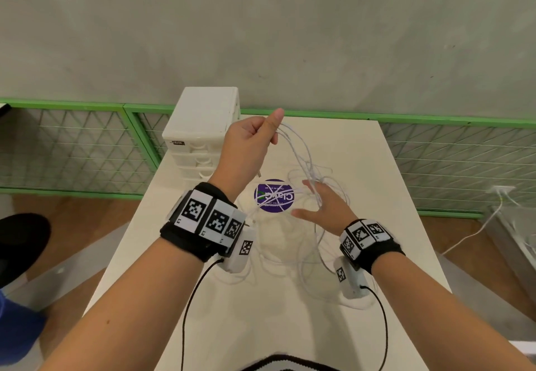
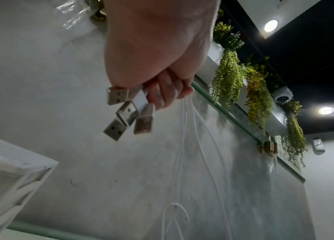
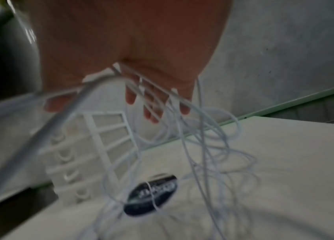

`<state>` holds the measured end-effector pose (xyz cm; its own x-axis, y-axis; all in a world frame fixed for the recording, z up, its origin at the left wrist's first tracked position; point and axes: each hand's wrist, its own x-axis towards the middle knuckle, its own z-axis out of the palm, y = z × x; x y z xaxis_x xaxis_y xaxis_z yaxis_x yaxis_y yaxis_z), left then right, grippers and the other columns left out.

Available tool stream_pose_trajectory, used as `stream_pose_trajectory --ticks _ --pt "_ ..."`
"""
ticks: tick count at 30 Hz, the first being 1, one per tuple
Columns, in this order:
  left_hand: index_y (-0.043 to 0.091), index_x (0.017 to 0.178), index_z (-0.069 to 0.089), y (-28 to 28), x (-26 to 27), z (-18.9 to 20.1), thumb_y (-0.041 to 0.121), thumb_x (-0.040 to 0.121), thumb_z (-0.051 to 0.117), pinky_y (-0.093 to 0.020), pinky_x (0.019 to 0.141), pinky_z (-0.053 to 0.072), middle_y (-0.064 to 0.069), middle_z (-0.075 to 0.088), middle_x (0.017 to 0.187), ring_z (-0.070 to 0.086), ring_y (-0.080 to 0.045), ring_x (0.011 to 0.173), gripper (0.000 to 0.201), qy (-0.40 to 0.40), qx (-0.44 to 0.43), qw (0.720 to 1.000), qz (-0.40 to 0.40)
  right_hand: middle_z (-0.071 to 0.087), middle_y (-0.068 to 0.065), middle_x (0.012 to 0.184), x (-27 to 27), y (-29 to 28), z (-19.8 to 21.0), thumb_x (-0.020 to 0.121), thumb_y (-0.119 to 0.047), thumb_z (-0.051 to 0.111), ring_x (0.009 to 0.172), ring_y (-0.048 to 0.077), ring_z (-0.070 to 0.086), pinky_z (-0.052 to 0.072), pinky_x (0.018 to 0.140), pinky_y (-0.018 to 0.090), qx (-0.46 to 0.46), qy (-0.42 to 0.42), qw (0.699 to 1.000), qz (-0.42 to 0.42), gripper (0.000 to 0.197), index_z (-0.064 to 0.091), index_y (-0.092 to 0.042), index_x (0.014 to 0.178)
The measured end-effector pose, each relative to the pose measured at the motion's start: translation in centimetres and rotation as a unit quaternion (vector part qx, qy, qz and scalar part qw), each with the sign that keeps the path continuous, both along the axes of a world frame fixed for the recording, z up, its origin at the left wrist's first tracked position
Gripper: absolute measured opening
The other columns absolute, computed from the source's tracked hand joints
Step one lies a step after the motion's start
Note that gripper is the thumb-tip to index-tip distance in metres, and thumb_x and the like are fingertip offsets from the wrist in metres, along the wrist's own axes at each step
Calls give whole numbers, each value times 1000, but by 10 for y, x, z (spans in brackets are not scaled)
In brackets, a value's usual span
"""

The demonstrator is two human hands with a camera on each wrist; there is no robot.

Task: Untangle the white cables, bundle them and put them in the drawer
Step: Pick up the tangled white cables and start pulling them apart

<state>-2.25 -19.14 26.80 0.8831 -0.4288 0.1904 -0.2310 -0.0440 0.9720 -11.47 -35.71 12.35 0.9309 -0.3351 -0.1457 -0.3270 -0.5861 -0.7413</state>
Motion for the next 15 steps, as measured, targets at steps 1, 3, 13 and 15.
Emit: stream_pose_trajectory --ticks 1,3,13,15 --pt "14 53 49 -1 0 -1 38 93 58 -18 37 23 -6 26 50 24 -10 37 47 -2 11 1000 -5 56 -8 124 0 2 10 71 -52 73 115 10 52 38 98 27 30 -27 999 -13 69 48 -28 130" --pt "13 53 50 -4 -1 -3 38 93 57 -18 38 25 -5 28 48 25 -8 37 47 -20 41 999 -19 66 -10 96 1 9 33 70 -54 72 89 9 61 45 80 25 27 -111 993 -41 48 60 -30 110" --pt "12 57 48 -9 -10 -3 32 96 54 -18 41 28 10 37 39 31 -5 35 44 -15 33 998 -60 57 5 62 17 39 80 94 -13 52 57 15 53 45 63 24 171 -230 958 7 14 61 -21 87" --pt "15 56 47 -3 -1 4 37 95 54 -20 39 24 0 34 48 29 -9 39 45 17 -10 1000 -8 50 -2 56 13 33 60 96 -15 47 49 9 45 40 57 24 116 -164 980 4 19 61 -20 84"
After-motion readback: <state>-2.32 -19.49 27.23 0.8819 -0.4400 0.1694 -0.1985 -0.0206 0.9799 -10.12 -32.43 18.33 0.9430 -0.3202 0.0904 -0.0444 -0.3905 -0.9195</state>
